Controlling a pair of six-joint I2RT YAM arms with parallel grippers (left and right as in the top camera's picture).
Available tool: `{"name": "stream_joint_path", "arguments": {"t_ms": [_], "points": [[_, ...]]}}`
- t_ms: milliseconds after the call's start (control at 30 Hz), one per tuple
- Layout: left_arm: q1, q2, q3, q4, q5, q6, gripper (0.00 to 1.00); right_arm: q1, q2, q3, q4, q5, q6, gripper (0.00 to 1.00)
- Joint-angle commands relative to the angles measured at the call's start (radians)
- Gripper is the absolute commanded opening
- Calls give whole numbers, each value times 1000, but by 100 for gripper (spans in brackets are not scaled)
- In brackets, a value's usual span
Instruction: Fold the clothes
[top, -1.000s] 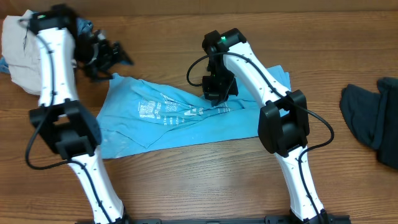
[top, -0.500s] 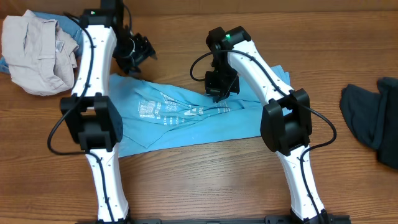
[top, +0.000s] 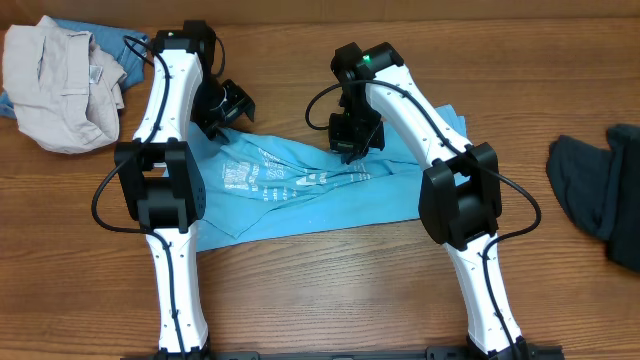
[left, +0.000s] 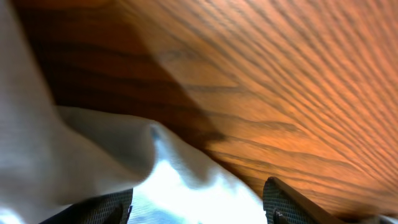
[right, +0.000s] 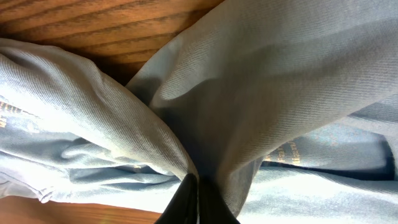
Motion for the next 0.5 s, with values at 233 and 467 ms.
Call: {"name": "stream_joint_path", "arguments": {"t_ms": [233,467], "points": [[2,26,0,12,-46,-32,57,3,-46,26,3,-5,5,4],[2,39,0,30,-38,-40,57,3,-46,26,3,-5,5,4]]}}
